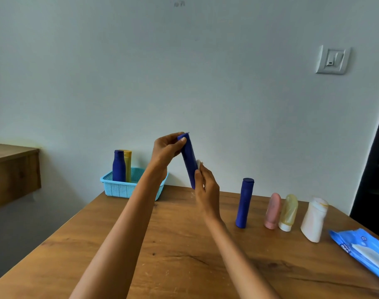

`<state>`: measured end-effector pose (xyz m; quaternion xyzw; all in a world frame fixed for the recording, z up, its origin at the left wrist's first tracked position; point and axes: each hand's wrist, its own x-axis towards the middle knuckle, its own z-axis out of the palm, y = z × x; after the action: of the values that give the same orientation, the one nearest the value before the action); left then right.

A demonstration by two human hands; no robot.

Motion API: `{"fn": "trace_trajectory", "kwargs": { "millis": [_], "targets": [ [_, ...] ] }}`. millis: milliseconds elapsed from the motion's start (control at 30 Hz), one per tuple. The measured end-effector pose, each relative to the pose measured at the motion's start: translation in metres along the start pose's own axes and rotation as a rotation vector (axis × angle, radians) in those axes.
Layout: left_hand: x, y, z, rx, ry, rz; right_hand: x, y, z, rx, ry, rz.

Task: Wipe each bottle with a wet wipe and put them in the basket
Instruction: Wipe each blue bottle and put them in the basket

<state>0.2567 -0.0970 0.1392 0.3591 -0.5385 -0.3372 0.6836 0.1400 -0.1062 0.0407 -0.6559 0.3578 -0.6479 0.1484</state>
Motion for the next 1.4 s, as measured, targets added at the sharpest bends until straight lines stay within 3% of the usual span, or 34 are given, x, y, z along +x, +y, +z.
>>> {"fn": "trace_trajectory", "kwargs": {
  "millis": [133, 300, 433, 567, 767, 933, 1033, 1200, 1400],
  "targets": [
    [-0.004, -0.004, 0.009, 0.064, -0.101, -0.034, 0.007, -0.016, -0.002, 0.06, 0.036, 0.003],
    [-0.006, -0.008, 0.014, 0.063, -0.115, -0.058, 0.021, -0.031, -0.009, 0.028, 0.016, -0.087],
    [-0.004, -0.001, 0.014, 0.038, -0.05, -0.026, 0.017, -0.028, -0.014, -0.042, -0.022, -0.228],
    [-0.002, 0.002, 0.004, -0.006, 0.075, -0.043, 0.006, -0.011, -0.011, -0.059, -0.083, -0.233],
    [-0.001, -0.009, 0.003, 0.078, 0.208, -0.023, -0.006, 0.0, -0.01, 0.089, -0.039, 0.097],
    [-0.009, -0.015, 0.026, 0.29, 0.214, 0.07, 0.01, -0.011, -0.015, 0.402, 0.047, 0.68],
    [-0.016, -0.014, 0.04, 0.456, 0.152, 0.144, 0.019, -0.017, -0.018, 0.732, 0.118, 0.978],
    [-0.022, -0.024, 0.048, 0.523, 0.105, 0.161, 0.028, -0.019, -0.027, 0.919, 0.134, 1.117],
    [-0.022, -0.028, 0.049, 0.557, 0.077, 0.178, 0.029, -0.032, -0.031, 0.842, 0.122, 1.044]
  ]
}}
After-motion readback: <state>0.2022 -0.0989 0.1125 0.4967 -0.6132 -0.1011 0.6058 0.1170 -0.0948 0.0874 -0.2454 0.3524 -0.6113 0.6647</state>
